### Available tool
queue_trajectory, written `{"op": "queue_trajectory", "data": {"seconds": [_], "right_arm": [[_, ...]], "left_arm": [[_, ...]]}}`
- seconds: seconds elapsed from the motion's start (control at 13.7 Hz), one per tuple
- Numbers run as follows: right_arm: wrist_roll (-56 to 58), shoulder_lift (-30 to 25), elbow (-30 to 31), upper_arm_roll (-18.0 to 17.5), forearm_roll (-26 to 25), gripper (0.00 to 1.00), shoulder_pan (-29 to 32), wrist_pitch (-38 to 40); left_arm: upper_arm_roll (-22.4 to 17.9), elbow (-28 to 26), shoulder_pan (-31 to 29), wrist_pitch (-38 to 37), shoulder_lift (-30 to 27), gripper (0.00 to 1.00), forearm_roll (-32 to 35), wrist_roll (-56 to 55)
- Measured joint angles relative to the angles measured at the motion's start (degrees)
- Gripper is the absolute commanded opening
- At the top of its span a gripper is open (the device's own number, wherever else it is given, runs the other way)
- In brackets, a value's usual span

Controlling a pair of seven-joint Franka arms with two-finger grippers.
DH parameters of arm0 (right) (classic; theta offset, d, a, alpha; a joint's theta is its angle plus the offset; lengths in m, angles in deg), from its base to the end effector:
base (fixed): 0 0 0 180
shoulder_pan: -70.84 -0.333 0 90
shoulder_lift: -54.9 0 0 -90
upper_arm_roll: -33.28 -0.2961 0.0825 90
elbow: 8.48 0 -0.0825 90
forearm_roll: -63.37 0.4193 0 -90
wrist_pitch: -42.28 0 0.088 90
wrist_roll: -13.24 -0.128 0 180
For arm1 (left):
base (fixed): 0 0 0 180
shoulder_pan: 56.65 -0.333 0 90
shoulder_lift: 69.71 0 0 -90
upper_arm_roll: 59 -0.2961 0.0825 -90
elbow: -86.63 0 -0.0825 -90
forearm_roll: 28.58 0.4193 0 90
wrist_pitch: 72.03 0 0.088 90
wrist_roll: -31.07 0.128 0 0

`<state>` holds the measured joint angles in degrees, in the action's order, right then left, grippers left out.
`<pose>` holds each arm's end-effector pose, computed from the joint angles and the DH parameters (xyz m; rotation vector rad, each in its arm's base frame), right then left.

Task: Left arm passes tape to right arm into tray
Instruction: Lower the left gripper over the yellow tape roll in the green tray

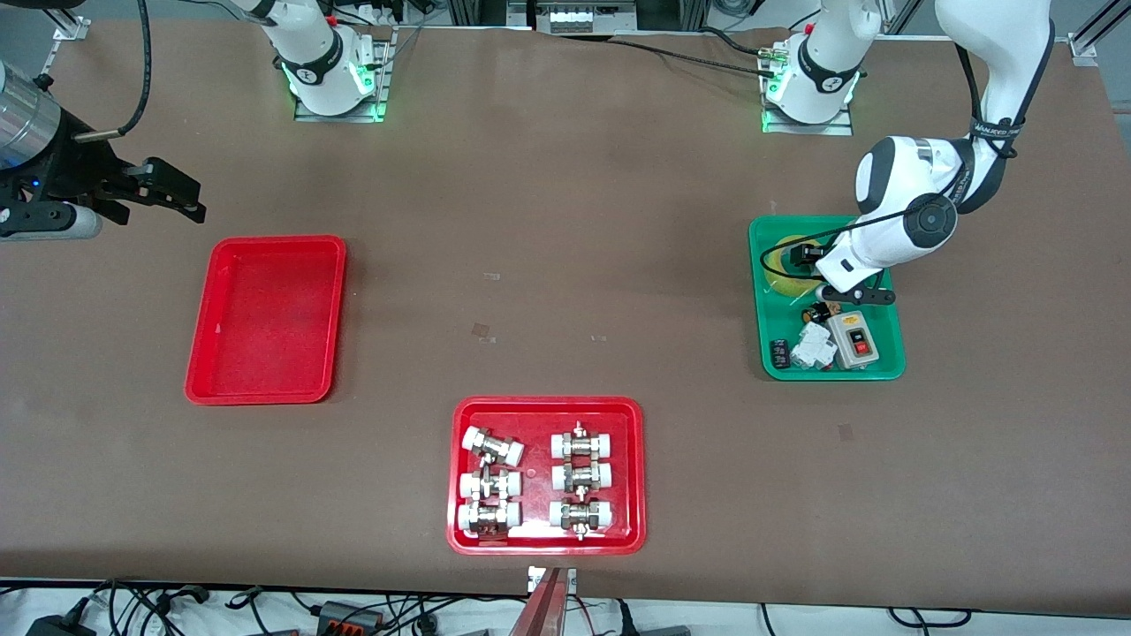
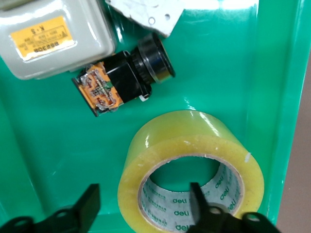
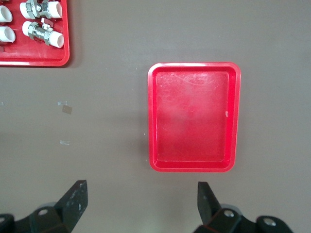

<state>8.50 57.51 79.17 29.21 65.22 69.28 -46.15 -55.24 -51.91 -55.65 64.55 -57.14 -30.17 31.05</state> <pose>0.5962 0.0622 0.5750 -3.1085 -0.0247 0.0543 0.4711 -0.0420 0.1311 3.0948 -0.0935 -0.3959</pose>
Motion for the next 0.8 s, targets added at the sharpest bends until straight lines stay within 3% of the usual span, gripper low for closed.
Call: {"op": "queue_trajectory", "data": {"seconds": [0.15,0.22,0.37,0.8], "right_arm": [[0.0,0.0,0.0,0.0,0.0,1.0,0.0,0.0],[0.0,0.0,0.0,0.0,0.0,1.0,0.0,0.0],[0.0,0.0,0.0,0.0,0.0,1.0,0.0,0.1],[0.0,0.0,0.0,0.0,0.0,1.0,0.0,0.1]], "left_arm": [[0.0,0.0,-0.2,0.0,0.0,0.24,0.0,2.3],[0.0,0.0,-0.3,0.0,0.0,0.12,0.0,3.2],[-0.1,0.0,-0.7,0.1,0.0,0.03,0.0,4.2],[-0.1,0.0,-1.1,-0.6,-0.1,0.01,0.0,6.8]]}}
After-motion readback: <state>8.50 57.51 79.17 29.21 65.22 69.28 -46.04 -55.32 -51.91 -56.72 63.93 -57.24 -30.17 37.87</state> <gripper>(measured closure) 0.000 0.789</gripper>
